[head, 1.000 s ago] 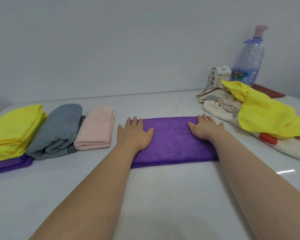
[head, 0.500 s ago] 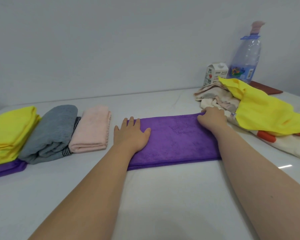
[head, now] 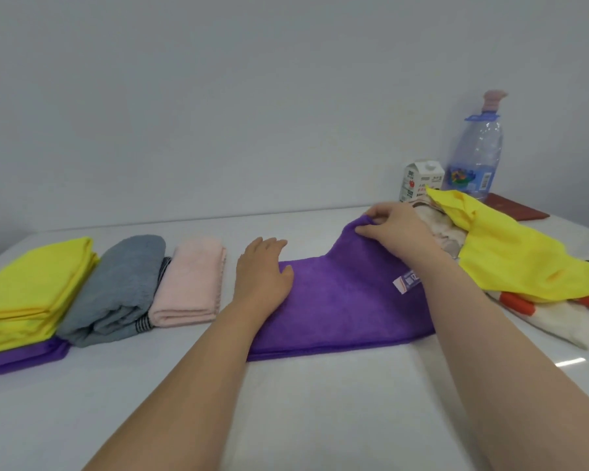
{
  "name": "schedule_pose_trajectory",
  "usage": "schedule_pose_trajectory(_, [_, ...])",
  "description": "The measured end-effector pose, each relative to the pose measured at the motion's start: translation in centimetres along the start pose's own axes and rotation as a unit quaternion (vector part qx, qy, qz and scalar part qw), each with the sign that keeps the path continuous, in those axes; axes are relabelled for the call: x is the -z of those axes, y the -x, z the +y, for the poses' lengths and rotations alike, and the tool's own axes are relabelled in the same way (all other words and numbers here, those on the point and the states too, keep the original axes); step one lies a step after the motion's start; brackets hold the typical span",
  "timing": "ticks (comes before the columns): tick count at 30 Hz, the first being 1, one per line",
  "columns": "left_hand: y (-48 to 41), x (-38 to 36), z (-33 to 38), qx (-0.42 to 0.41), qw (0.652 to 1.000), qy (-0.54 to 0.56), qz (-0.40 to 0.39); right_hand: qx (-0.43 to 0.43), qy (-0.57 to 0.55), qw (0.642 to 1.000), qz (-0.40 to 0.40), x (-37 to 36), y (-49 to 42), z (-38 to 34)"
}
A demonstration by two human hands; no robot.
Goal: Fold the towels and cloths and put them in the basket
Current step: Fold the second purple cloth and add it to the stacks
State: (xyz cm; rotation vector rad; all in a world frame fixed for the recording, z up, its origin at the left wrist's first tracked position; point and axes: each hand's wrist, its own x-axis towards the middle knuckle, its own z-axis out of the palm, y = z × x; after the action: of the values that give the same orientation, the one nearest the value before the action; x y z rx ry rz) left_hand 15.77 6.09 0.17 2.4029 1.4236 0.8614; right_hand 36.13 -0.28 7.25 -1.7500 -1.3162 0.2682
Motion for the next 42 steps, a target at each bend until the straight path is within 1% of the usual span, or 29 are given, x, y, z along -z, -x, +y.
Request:
schedule_pose_trajectory(2, [-0.4, 1.6, 1.4, -0.011, 0.989, 0.146, 0.009, 0.017, -0.028, 0.999, -0.035, 0.0, 0.4, -2.0])
schedule_pose_trajectory(4, [-0.6, 3.1, 2.7, -0.018, 0.965, 0.260, -0.014, 0.040, -0.047, 0.997, -0.049, 0.1, 0.8, -3.5])
schedule_pose_trajectory(5, [-0.6, 3.8, 3.2, -0.028, 0.956, 0.290, -0.023, 0.054, -0.053, 0.996, -0.052, 0.2, 1.1, -4.2])
schedule_pose_trajectory(7, [-0.5, 4.7, 4.0, -0.051, 0.948, 0.314, -0.029, 0.073, -0.061, 0.994, -0.058, 0.5, 1.7, -5.3])
schedule_pose_trajectory(11, [-0.2, 6.1, 4.9, -0.058, 0.938, 0.341, -0.010, 0.087, -0.070, 0.992, -0.057, 1.1, 2.3, -6.2])
schedule_pose_trajectory(15, [-0.1, 6.1, 5.1, -0.042, 0.928, 0.368, -0.022, 0.100, -0.067, 0.991, -0.062, 1.1, 2.6, -6.5])
schedule_pose_trajectory(17, [0.0, 6.1, 5.1, -0.031, 0.930, 0.366, 0.000, 0.095, -0.060, 0.991, -0.066, 1.0, 2.7, -6.5])
schedule_pose_trajectory(19, [-0.1, 6.2, 5.0, -0.019, 0.935, 0.352, 0.040, 0.068, -0.025, 0.993, -0.092, 1.3, 2.7, -6.3])
schedule_pose_trajectory(21, [-0.3, 6.3, 4.9, 0.002, 0.935, 0.345, 0.079, 0.041, 0.053, 0.988, -0.138, 1.7, 2.6, -5.8])
schedule_pose_trajectory(22, [-0.5, 6.3, 4.8, 0.012, 0.935, 0.343, 0.089, 0.034, 0.082, 0.985, -0.146, 1.8, 2.6, -5.6])
schedule_pose_trajectory(23, [-0.6, 6.4, 4.7, 0.018, 0.937, 0.338, 0.089, 0.032, 0.092, 0.985, -0.141, 1.9, 2.5, -5.5])
schedule_pose_trajectory(25, [-0.6, 6.6, 4.7, 0.013, 0.941, 0.332, 0.063, 0.031, 0.074, 0.988, -0.129, 1.8, 2.4, -5.4])
schedule_pose_trajectory(27, [-0.4, 6.7, 4.8, 0.002, 0.939, 0.343, 0.035, 0.042, 0.063, 0.988, -0.137, 1.6, 2.6, -5.9])
schedule_pose_trajectory(28, [-0.4, 6.8, 4.9, -0.001, 0.937, 0.348, 0.034, 0.048, 0.064, 0.987, -0.141, 1.4, 2.6, -6.1])
schedule_pose_trajectory(32, [-0.5, 7.1, 5.1, 0.007, 0.936, 0.342, 0.085, 0.053, 0.074, 0.986, -0.142, 1.6, 2.7, -6.2])
schedule_pose_trajectory(34, [-0.7, 7.2, 4.8, 0.015, 0.935, 0.334, 0.114, 0.032, 0.089, 0.980, -0.178, 2.4, 2.8, -5.9])
schedule_pose_trajectory(37, [-0.9, 7.2, 4.0, 0.032, 0.927, 0.341, 0.151, 0.003, 0.173, 0.960, -0.222, 3.7, 2.7, -4.9])
schedule_pose_trajectory(38, [-1.0, 7.2, 3.8, 0.036, 0.926, 0.340, 0.162, -0.008, 0.184, 0.955, -0.233, 4.0, 2.6, -4.5])
schedule_pose_trajectory(40, [-1.1, 7.0, 3.4, 0.042, 0.924, 0.336, 0.178, -0.027, 0.168, 0.956, -0.241, 4.1, 2.1, -3.8])
schedule_pose_trajectory(41, [-1.2, 7.0, 3.2, 0.045, 0.923, 0.335, 0.182, -0.033, 0.149, 0.961, -0.230, 4.0, 1.8, -3.5])
schedule_pose_trajectory(42, [-1.2, 6.9, 3.1, 0.048, 0.923, 0.333, 0.186, -0.039, 0.113, 0.973, -0.199, 3.8, 1.5, -3.3])
